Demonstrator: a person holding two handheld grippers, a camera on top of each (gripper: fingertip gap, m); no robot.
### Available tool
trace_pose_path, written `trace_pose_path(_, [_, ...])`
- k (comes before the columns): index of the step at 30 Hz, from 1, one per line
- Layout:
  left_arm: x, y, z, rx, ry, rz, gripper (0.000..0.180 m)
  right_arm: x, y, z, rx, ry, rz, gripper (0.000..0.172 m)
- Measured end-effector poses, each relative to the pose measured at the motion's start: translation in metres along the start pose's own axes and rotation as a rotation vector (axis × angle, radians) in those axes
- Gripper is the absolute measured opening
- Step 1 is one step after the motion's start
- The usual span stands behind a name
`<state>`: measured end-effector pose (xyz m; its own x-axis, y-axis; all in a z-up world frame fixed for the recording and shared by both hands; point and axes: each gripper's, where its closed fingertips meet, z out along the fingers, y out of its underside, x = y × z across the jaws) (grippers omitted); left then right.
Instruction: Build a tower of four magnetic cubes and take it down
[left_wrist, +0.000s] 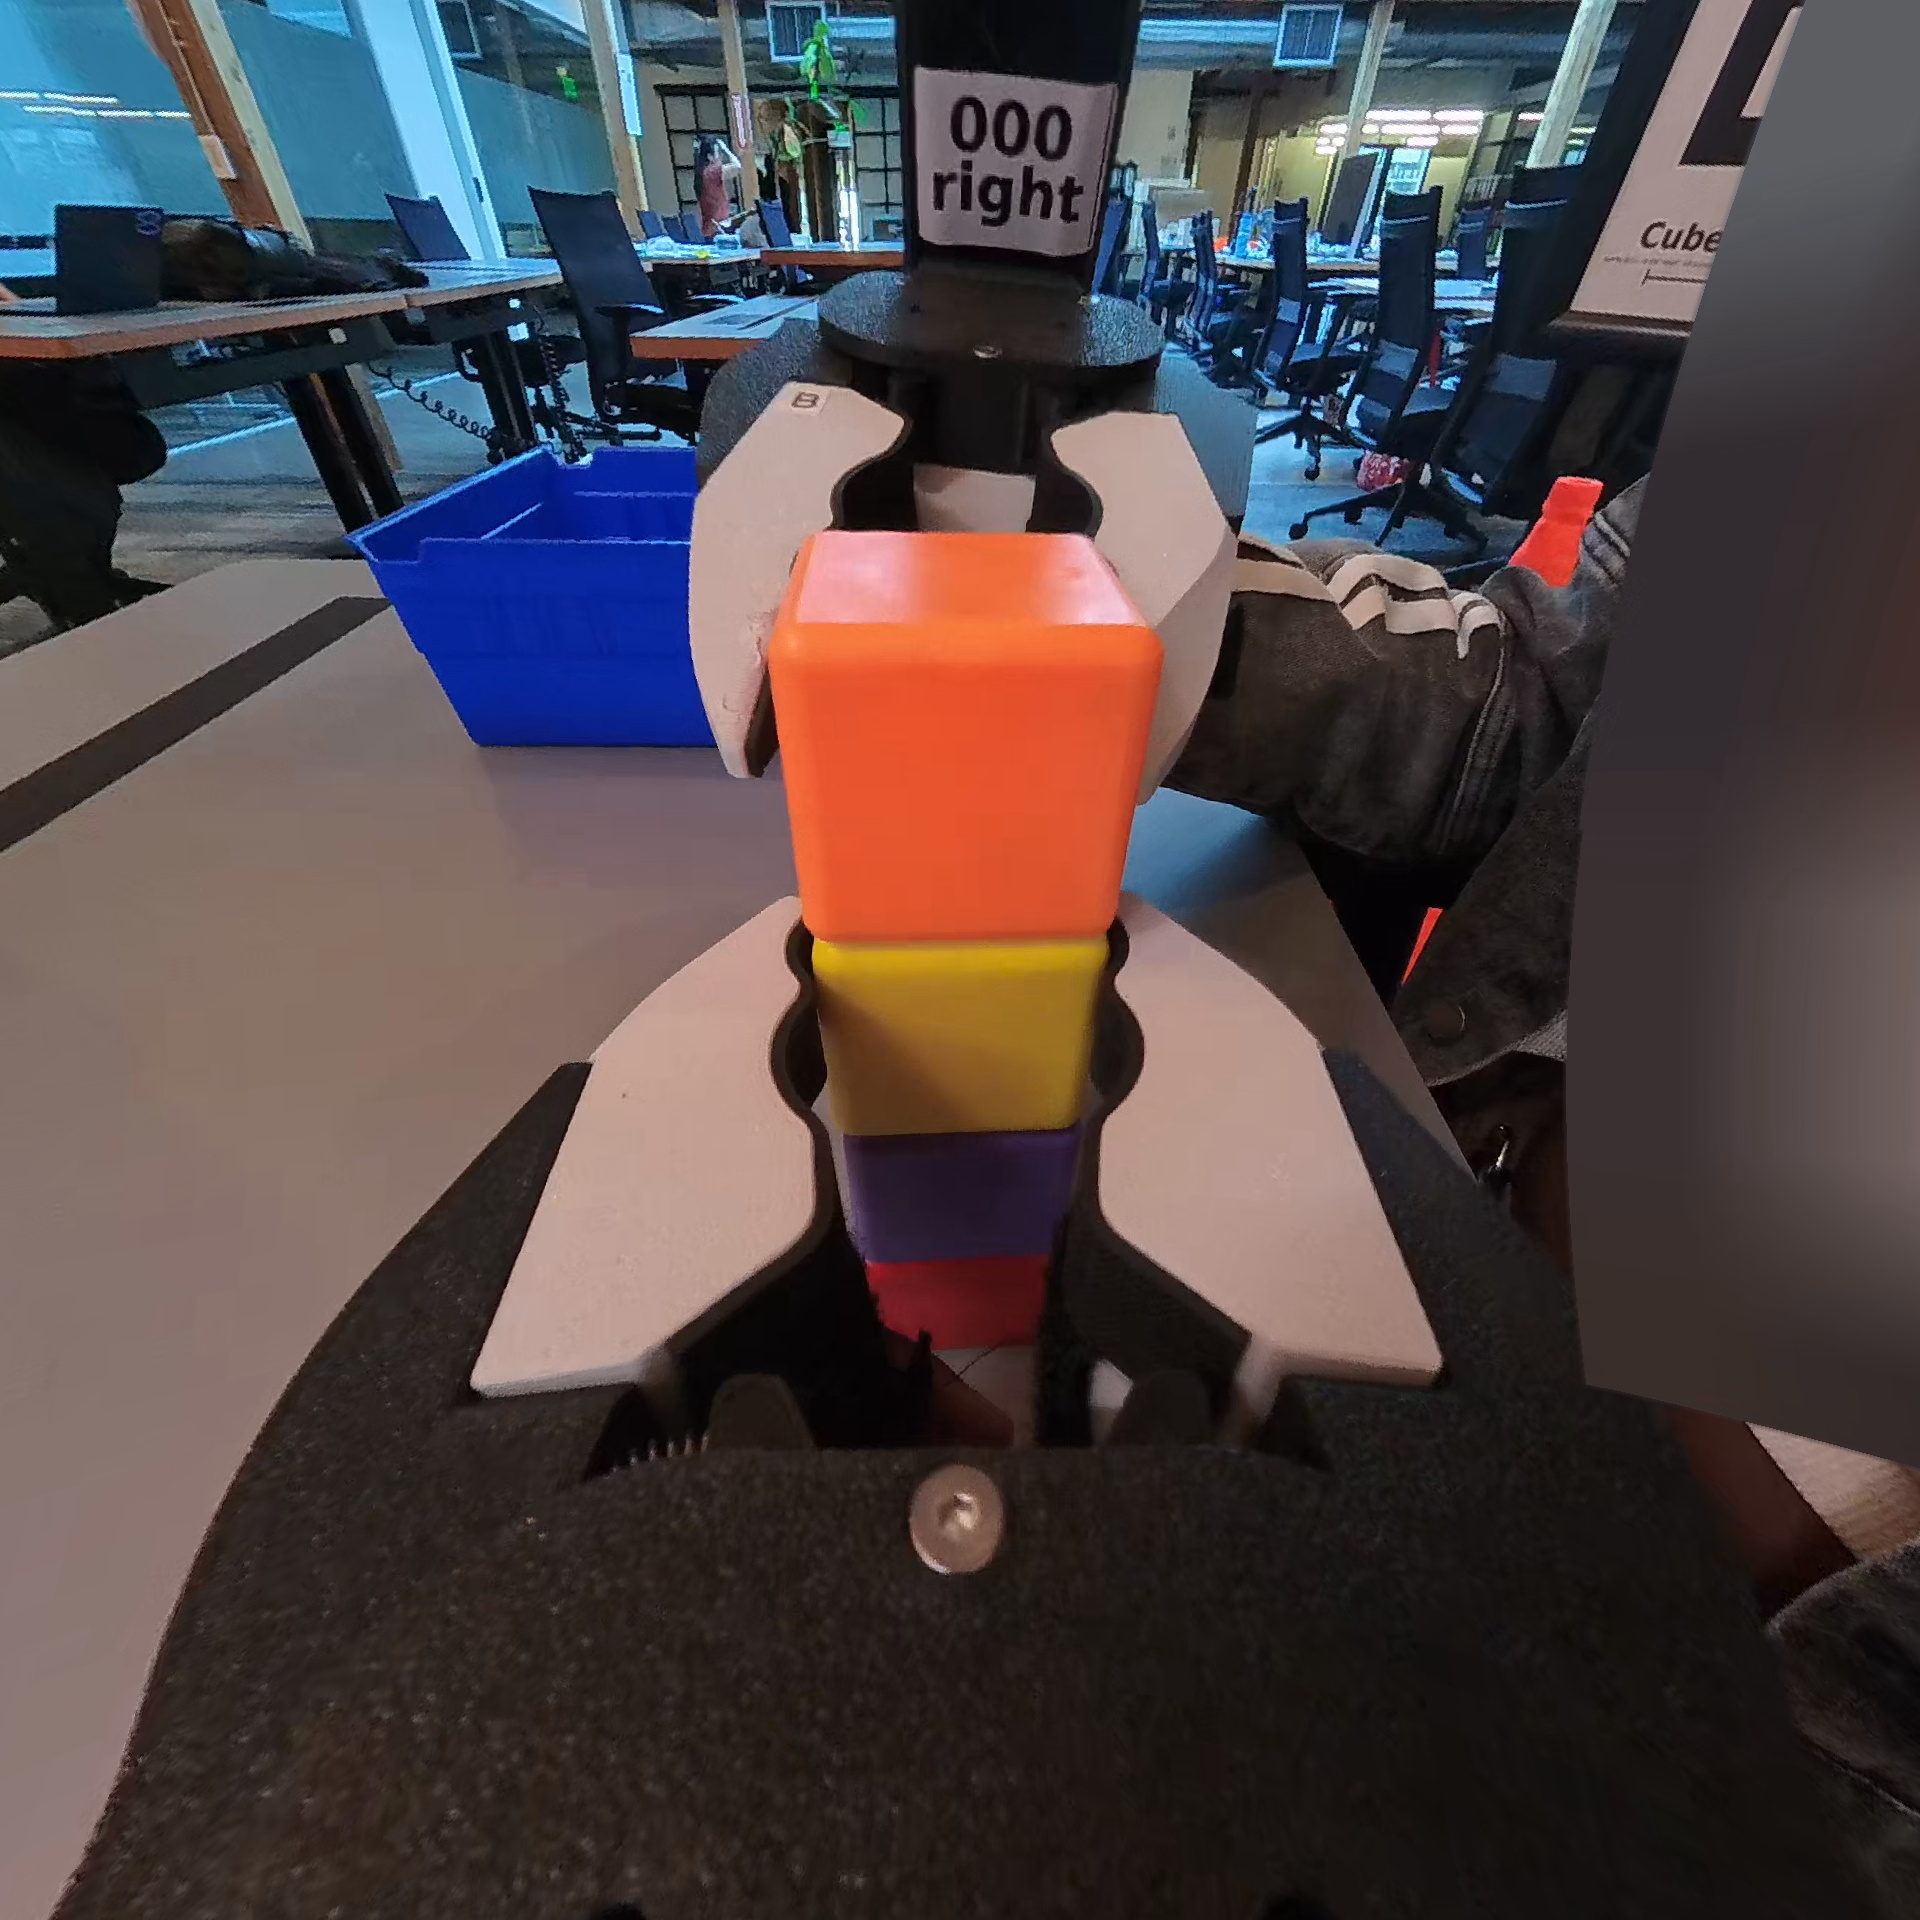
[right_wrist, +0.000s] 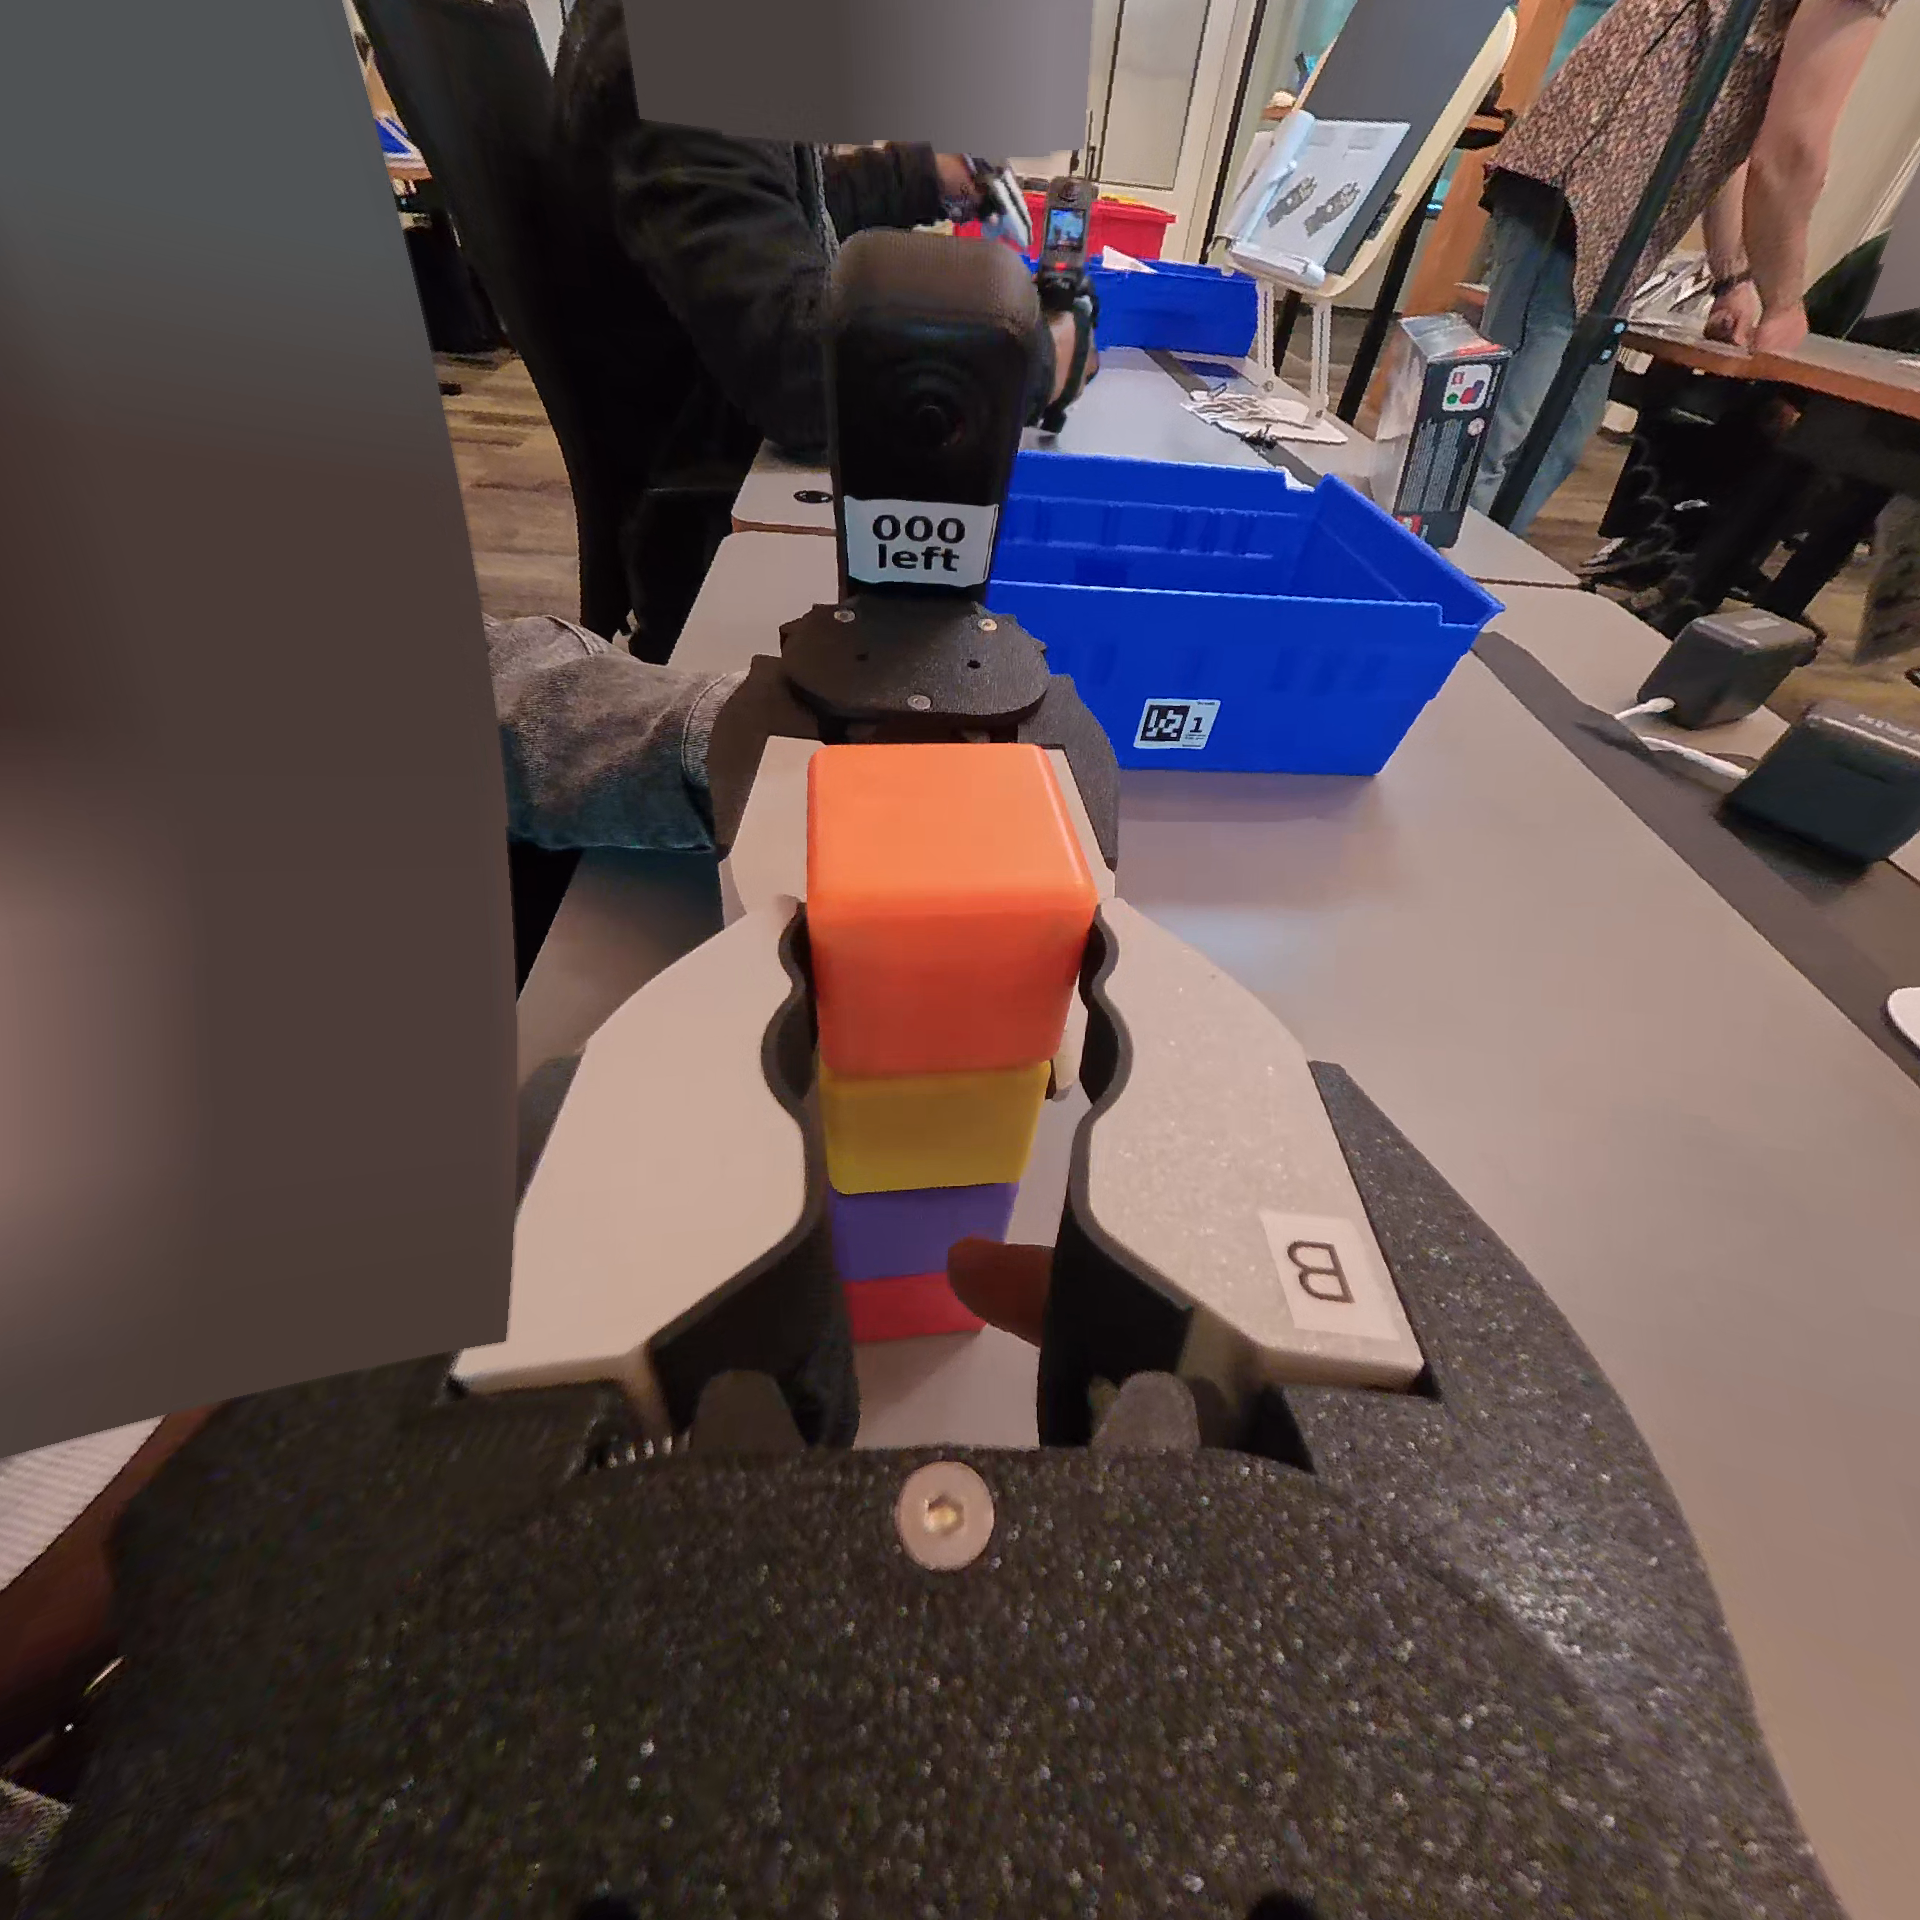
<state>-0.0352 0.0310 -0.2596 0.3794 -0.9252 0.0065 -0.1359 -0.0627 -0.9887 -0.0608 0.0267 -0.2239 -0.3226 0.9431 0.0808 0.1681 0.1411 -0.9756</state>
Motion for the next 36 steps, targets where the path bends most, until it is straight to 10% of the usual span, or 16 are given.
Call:
trace_pose_path(18, [0.002,0.001,-0.001,-0.010,0.020,-0.006,0.049,0.013,-0.033,-0.058,0.129,0.154,-0.021,0.049])
trace_pose_path(23, [0.002,0.001,-0.001,-0.011,0.021,-0.007,0.049,0.049,-0.036,-0.121,0.024,0.391,-0.005,0.049])
trace_pose_path(30, [0.003,0.001,-0.001,-0.009,0.018,-0.008,0.049,0.156,0.050,-0.281,-0.500,0.951,0.348,0.049])
trace_pose_path(36, [0.003,0.001,-0.001,-0.006,0.018,-0.008,0.049,0.194,0.153,-0.323,-0.828,1.064,0.675,0.049])
